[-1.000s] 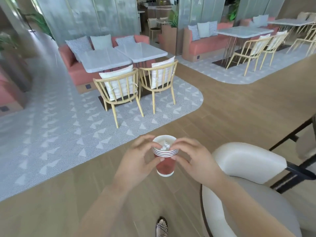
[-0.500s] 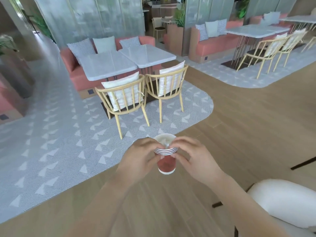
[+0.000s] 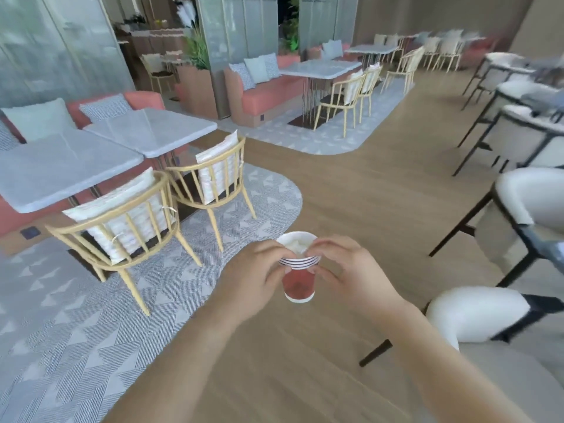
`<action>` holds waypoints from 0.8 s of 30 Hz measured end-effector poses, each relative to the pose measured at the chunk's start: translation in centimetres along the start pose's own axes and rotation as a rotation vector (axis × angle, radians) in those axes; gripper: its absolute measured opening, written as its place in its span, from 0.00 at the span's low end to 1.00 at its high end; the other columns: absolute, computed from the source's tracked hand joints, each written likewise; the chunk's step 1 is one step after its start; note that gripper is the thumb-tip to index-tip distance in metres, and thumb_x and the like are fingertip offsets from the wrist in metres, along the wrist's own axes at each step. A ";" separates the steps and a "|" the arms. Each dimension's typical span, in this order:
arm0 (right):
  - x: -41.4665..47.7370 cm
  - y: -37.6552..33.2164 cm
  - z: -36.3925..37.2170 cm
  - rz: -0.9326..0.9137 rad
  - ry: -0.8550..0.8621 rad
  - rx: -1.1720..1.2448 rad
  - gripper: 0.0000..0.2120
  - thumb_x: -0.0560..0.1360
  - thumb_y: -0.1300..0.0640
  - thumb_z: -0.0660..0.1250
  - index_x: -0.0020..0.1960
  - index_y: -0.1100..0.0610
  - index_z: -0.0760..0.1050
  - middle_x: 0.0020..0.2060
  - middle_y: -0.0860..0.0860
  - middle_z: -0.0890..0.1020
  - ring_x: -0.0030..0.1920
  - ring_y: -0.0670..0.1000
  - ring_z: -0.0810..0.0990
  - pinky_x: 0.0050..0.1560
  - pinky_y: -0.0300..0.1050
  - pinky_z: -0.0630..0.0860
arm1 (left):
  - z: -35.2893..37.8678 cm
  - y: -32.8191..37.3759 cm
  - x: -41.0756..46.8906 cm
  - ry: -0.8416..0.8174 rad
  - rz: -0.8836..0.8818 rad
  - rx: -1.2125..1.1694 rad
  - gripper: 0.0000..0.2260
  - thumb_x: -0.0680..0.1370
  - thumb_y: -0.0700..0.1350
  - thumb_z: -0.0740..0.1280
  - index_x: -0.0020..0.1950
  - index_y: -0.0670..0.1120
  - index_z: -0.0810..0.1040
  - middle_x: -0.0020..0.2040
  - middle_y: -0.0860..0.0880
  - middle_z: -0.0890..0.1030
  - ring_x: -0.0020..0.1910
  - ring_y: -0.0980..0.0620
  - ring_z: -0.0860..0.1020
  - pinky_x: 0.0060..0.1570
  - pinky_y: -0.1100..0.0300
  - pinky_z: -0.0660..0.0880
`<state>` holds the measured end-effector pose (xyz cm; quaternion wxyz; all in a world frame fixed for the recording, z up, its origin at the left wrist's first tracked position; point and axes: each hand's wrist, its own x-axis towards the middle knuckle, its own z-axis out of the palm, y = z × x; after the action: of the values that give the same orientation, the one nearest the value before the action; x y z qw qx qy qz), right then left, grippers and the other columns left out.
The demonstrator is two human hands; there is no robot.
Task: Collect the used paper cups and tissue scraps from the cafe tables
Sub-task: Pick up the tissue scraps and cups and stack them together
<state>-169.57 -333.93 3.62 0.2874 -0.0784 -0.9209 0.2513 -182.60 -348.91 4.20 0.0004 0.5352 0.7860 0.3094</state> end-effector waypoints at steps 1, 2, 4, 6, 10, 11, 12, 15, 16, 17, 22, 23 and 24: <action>0.1 -0.4 0.1 0.015 0.023 -0.013 0.09 0.71 0.60 0.71 0.51 0.55 0.80 0.50 0.48 0.80 0.52 0.50 0.77 0.53 0.45 0.74 | -0.3 -0.5 0.7 -0.023 0.034 -0.009 0.08 0.76 0.47 0.66 0.53 0.55 0.78 0.51 0.60 0.77 0.52 0.60 0.73 0.50 0.67 0.67; 0.2 -0.7 0.2 0.033 0.046 -0.025 0.08 0.71 0.61 0.71 0.50 0.55 0.80 0.50 0.49 0.81 0.51 0.50 0.78 0.53 0.46 0.74 | -0.5 -0.9 1.3 -0.045 0.065 -0.020 0.07 0.76 0.47 0.66 0.53 0.56 0.78 0.51 0.61 0.77 0.53 0.60 0.73 0.50 0.65 0.69; -0.1 -1.4 0.4 0.072 0.107 -0.071 0.07 0.71 0.62 0.70 0.49 0.56 0.79 0.48 0.48 0.81 0.49 0.51 0.78 0.51 0.48 0.75 | -0.8 -1.4 2.4 -0.084 0.122 -0.054 0.07 0.75 0.48 0.67 0.51 0.57 0.78 0.50 0.63 0.76 0.53 0.59 0.73 0.52 0.60 0.71; -0.8 -2.2 0.3 0.130 0.152 -0.130 0.07 0.71 0.62 0.70 0.48 0.56 0.79 0.47 0.49 0.80 0.47 0.53 0.78 0.48 0.50 0.76 | -0.6 -1.3 3.4 -0.121 0.184 -0.073 0.08 0.73 0.47 0.69 0.51 0.57 0.78 0.51 0.64 0.75 0.53 0.57 0.73 0.53 0.58 0.71; -3.7 -4.1 -0.6 0.265 0.254 -0.247 0.07 0.69 0.63 0.71 0.47 0.57 0.78 0.45 0.51 0.80 0.46 0.55 0.78 0.47 0.49 0.76 | 0.6 0.4 4.5 -0.206 0.377 -0.101 0.10 0.71 0.46 0.71 0.51 0.54 0.79 0.52 0.60 0.77 0.55 0.54 0.71 0.52 0.65 0.64; -4.6 -4.6 -1.0 0.310 0.278 -0.250 0.07 0.70 0.63 0.71 0.47 0.57 0.78 0.45 0.50 0.80 0.46 0.54 0.78 0.48 0.46 0.75 | 0.9 1.0 4.4 -0.215 0.421 -0.106 0.10 0.71 0.46 0.71 0.51 0.53 0.80 0.52 0.58 0.78 0.55 0.54 0.71 0.50 0.67 0.63; -5.6 -5.2 -1.3 0.353 0.297 -0.257 0.07 0.70 0.63 0.70 0.48 0.56 0.78 0.46 0.48 0.79 0.47 0.51 0.77 0.49 0.43 0.73 | 1.1 1.8 4.2 -0.224 0.463 -0.118 0.09 0.72 0.46 0.71 0.51 0.52 0.80 0.52 0.57 0.79 0.55 0.54 0.71 0.48 0.68 0.61; -8.4 -7.2 -2.2 0.482 0.358 -0.331 0.08 0.70 0.62 0.71 0.49 0.55 0.79 0.46 0.46 0.78 0.47 0.45 0.74 0.47 0.33 0.68 | 1.8 3.9 3.2 -0.249 0.578 -0.167 0.08 0.72 0.45 0.70 0.51 0.50 0.80 0.51 0.56 0.79 0.55 0.54 0.70 0.46 0.69 0.59; -9.3 -7.9 -2.5 0.526 0.381 -0.353 0.09 0.70 0.62 0.71 0.50 0.55 0.79 0.48 0.47 0.79 0.48 0.45 0.75 0.47 0.33 0.69 | 2.0 4.7 2.8 -0.261 0.614 -0.190 0.08 0.72 0.45 0.70 0.50 0.49 0.80 0.51 0.56 0.79 0.54 0.53 0.70 0.46 0.69 0.59; -10.2 -8.6 -2.7 0.565 0.400 -0.377 0.09 0.71 0.61 0.71 0.51 0.55 0.79 0.49 0.47 0.79 0.49 0.46 0.75 0.47 0.34 0.70 | 2.2 5.5 2.5 -0.277 0.650 -0.214 0.08 0.72 0.44 0.71 0.50 0.47 0.80 0.50 0.54 0.79 0.54 0.52 0.71 0.46 0.69 0.60; -15.0 -12.3 -3.5 0.687 0.494 -0.484 0.09 0.72 0.58 0.70 0.52 0.55 0.79 0.52 0.48 0.79 0.51 0.48 0.76 0.51 0.34 0.71 | 2.9 9.4 -0.1 -0.357 0.802 -0.303 0.08 0.71 0.41 0.71 0.49 0.44 0.80 0.51 0.52 0.80 0.54 0.51 0.71 0.50 0.71 0.58; -16.1 -13.2 -3.7 0.713 0.509 -0.504 0.09 0.72 0.58 0.70 0.52 0.55 0.79 0.52 0.48 0.79 0.51 0.49 0.77 0.52 0.37 0.72 | 3.1 10.2 -0.8 -0.375 0.825 -0.323 0.08 0.71 0.41 0.72 0.49 0.44 0.80 0.51 0.52 0.80 0.54 0.52 0.71 0.50 0.72 0.58; -17.2 -14.1 -3.8 0.742 0.523 -0.524 0.10 0.72 0.59 0.70 0.53 0.54 0.79 0.52 0.48 0.79 0.52 0.50 0.77 0.53 0.41 0.74 | 3.3 11.2 -1.6 -0.395 0.848 -0.346 0.08 0.71 0.40 0.72 0.49 0.45 0.81 0.50 0.52 0.80 0.53 0.53 0.71 0.50 0.73 0.58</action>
<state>-153.25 -349.43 5.06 0.3703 -0.5288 -0.7606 0.0694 -171.42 -346.06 6.46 0.1121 0.8480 0.4215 0.3010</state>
